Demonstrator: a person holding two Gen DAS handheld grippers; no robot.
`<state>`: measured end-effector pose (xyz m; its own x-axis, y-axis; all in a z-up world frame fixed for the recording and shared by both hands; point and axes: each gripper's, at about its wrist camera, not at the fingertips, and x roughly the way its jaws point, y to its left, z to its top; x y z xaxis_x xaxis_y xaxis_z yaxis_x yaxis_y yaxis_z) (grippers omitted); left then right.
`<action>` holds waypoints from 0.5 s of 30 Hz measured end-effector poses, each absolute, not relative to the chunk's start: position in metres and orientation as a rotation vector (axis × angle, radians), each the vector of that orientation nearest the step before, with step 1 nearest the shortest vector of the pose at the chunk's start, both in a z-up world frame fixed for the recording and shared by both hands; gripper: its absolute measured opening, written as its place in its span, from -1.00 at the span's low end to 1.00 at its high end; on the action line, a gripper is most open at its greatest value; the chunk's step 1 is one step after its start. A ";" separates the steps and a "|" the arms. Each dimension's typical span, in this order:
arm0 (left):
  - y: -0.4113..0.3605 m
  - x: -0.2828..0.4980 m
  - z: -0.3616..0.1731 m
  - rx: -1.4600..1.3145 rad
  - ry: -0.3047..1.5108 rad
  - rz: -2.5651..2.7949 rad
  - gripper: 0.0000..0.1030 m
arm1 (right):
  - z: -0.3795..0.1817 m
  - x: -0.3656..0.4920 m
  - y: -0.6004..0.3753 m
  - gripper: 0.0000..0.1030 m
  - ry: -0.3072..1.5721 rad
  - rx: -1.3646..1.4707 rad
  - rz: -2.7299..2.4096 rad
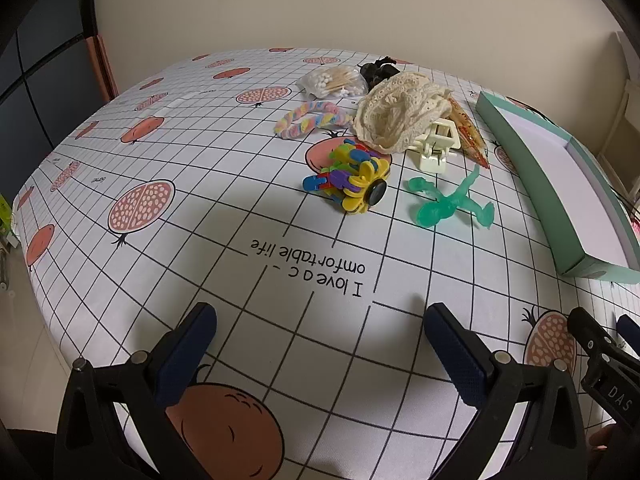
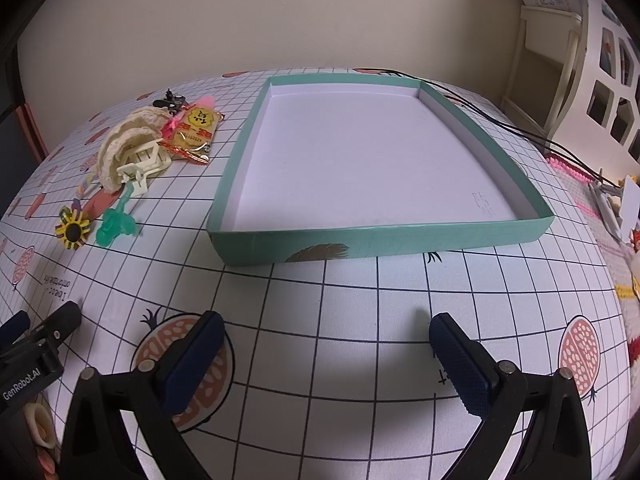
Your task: Organize objects
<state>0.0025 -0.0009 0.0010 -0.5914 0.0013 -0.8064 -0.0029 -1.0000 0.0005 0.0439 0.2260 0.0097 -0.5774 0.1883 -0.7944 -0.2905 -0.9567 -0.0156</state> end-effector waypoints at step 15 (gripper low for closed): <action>0.001 0.002 0.001 -1.422 0.002 2.801 1.00 | 0.010 0.044 0.226 1.00 0.168 -1.273 2.567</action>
